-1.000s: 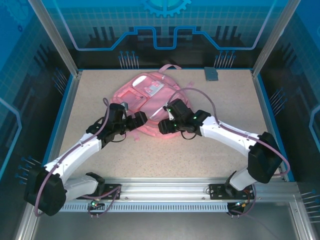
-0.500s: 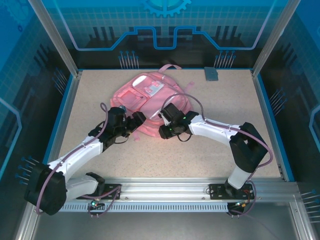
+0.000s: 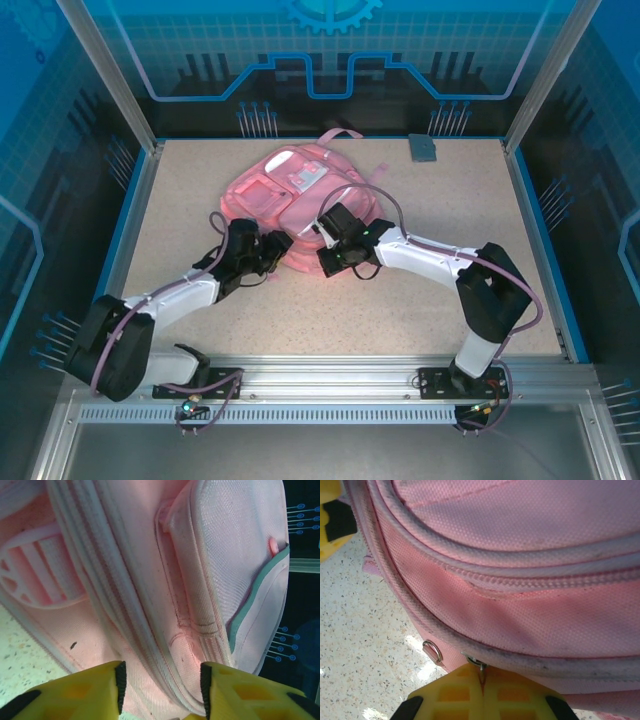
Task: Pack the student bag
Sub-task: Zip the student bag at the center of the table.
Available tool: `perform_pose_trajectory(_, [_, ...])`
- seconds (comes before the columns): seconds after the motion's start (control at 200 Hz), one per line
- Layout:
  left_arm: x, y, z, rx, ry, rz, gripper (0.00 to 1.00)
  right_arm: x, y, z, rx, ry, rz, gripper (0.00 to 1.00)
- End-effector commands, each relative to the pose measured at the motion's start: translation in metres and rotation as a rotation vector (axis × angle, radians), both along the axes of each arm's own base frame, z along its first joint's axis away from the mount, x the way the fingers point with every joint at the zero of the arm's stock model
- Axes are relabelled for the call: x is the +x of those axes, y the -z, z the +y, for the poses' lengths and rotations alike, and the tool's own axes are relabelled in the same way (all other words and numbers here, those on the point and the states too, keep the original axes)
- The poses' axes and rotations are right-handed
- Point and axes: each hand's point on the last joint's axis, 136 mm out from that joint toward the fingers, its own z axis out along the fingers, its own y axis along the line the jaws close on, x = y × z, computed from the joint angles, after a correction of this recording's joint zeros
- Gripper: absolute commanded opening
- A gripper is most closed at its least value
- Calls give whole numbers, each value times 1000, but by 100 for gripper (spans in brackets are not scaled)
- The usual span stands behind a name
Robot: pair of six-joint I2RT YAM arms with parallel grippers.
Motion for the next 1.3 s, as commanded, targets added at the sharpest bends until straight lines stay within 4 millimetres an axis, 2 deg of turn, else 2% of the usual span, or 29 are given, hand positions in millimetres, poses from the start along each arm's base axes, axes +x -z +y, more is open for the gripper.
perform_pose_trajectory(0.0, [7, -3, -8, -49, 1, -25, 43, 9, -18, 22, 81, -26, -48, 0])
perform_pose_trajectory(0.135, [9, 6, -11, -54, -1, -5, 43, 6, -21, 26, 105, -36, -36, 0])
perform_pose_trajectory(0.225, [10, 14, -10, -43, -15, 11, 35, 5, -23, 25, 97, -36, -41, 0])
perform_pose_trajectory(0.305, [10, 20, -5, -29, -38, 17, 28, 8, -23, 15, 55, -16, -64, 0])
perform_pose_trajectory(0.4, [8, 26, 4, 9, -64, 21, 19, 16, -23, -6, -28, 27, -111, 0])
perform_pose_trajectory(0.485, [7, 29, 9, 40, -69, 23, 13, 28, -21, -34, -90, 94, -125, 0])
perform_pose_trajectory(0.66, [6, 32, 19, 76, -61, 21, 9, 67, -21, -87, -110, 203, -101, 0])
perform_pose_trajectory(0.77, [9, 29, 24, 87, -50, 15, 8, 91, -23, -108, -161, 246, -117, 0])
perform_pose_trajectory(0.86, [11, 26, 28, 91, -47, 9, 8, 100, -24, -116, -207, 259, -112, 0])
perform_pose_trajectory(0.925, [13, 24, 33, 96, -47, 5, 8, 99, -27, -113, -214, 246, -103, 0])
perform_pose_trajectory(0.985, [16, 21, 39, 104, -42, 0, 9, 91, -27, -102, -188, 204, -92, 0])
perform_pose_trajectory(1.146, [23, 14, 63, 148, -59, 1, 15, 52, -28, -50, -69, 30, -37, 0])
perform_pose_trajectory(1.226, [22, 12, 82, 188, -91, 19, 29, 34, -32, -19, 1, -43, -20, 0])
perform_pose_trajectory(1.291, [18, 8, 96, 213, -109, 33, 45, 23, -36, 8, 74, -97, -5, 0])
